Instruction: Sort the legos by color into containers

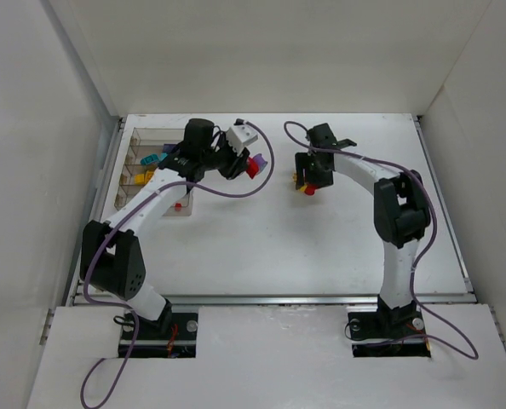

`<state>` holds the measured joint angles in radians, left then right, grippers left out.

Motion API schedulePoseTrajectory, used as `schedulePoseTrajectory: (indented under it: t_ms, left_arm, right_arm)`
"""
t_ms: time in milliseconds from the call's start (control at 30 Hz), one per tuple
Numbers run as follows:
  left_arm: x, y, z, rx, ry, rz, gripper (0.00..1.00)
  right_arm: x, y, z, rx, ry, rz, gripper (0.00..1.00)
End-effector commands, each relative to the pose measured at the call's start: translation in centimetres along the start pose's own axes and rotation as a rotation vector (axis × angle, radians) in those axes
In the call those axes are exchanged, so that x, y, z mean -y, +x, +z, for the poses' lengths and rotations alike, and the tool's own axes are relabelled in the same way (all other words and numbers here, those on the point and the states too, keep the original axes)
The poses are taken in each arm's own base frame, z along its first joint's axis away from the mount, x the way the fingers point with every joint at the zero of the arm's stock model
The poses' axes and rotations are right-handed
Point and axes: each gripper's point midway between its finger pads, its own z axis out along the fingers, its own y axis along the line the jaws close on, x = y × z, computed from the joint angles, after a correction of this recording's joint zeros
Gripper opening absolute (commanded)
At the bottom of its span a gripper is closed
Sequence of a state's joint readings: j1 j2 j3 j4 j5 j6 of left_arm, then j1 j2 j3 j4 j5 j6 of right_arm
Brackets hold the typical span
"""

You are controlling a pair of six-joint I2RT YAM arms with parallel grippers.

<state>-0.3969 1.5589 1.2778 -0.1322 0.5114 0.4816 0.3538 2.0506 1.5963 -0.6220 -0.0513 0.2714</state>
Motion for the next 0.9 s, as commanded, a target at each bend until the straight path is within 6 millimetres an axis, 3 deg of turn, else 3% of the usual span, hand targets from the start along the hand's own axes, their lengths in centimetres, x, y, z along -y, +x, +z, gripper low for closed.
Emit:
schedulePoseTrajectory:
  t_ms: [0,67,100,167,200,233,300,367,433,467,633,733,767,867]
  left_arm:
    - [-0.1,-2.3,-1.6,0.066,-0.018,0.009,0.00]
    - [0.0,-2.3,-1.6,0.066,-0.017,-0.001,0.00]
    - [0.0,-2.3,-1.6,0.066,-0.017,-0.001,0.00]
    - [0.0,-2.3,-1.6,0.066,-0.017,-0.011,0.00]
    - [0.0,-2.3,-1.6,0.066,-0.017,-0.011,0.00]
    - [0.1,-2.3,-1.6,0.066,-0.017,-0.020,0.00]
    - [-0.4,-2.4,-1.7,0.074,-0.028,-0.030,0.00]
    - [-0.4,-2.6,-1.7,0.082,-0.030,-0.044,0.00]
    - [-1.0,-3.1,-2.0,0.097,-0.046,-0.061,0.00]
    - [-1.3,-3.0,-2.1,0.097,-0.053,-0.083,0.00]
    - [-1.7,-4.6,-2.6,0.156,-0.048,-0.149,0.00]
    - [-1.9,-6.0,-2.8,0.194,-0.033,-0.217,0.00]
    - [-1.9,-6.4,-2.9,0.204,-0.034,-0.234,0.00]
    - [-1.9,-8.3,-3.3,0.256,-0.025,-0.296,0.00]
  right_arm:
    - [0.2,-1.2,-0.9,0.028,0.102,-0.009,0.10]
    - [-0.1,-1.1,-0.8,0.024,0.109,-0.019,0.19]
    - [-0.1,-1.1,-0.8,0.024,0.109,-0.028,0.41]
    - [-1.2,-1.1,-0.5,0.023,0.042,-0.040,0.62]
    - [-1.6,-1.1,-0.9,0.029,0.018,-0.052,0.77]
    - [-2.2,-2.1,-1.8,0.071,-0.011,-0.069,0.87]
    - [-2.5,-2.0,-2.5,0.093,-0.041,-0.090,1.00]
    - [-3.1,-3.9,-5.0,0.199,-0.070,-0.121,1.00]
    - [-3.7,-3.7,-6.1,0.229,-0.113,-0.150,1.00]
    - [-4.6,-5.1,-8.1,0.310,-0.156,-0.189,1.00]
    - [-10.8,-5.6,-14.4,0.502,-0.512,-0.342,1.00]
    - [-14.2,-5.3,-16.4,0.551,-0.592,-0.427,1.00]
    - [-16.6,-5.1,-17.9,0.570,-0.641,-0.467,1.00]
    - [-18.4,-5.9,-18.7,0.600,-0.640,-0.451,1.00]
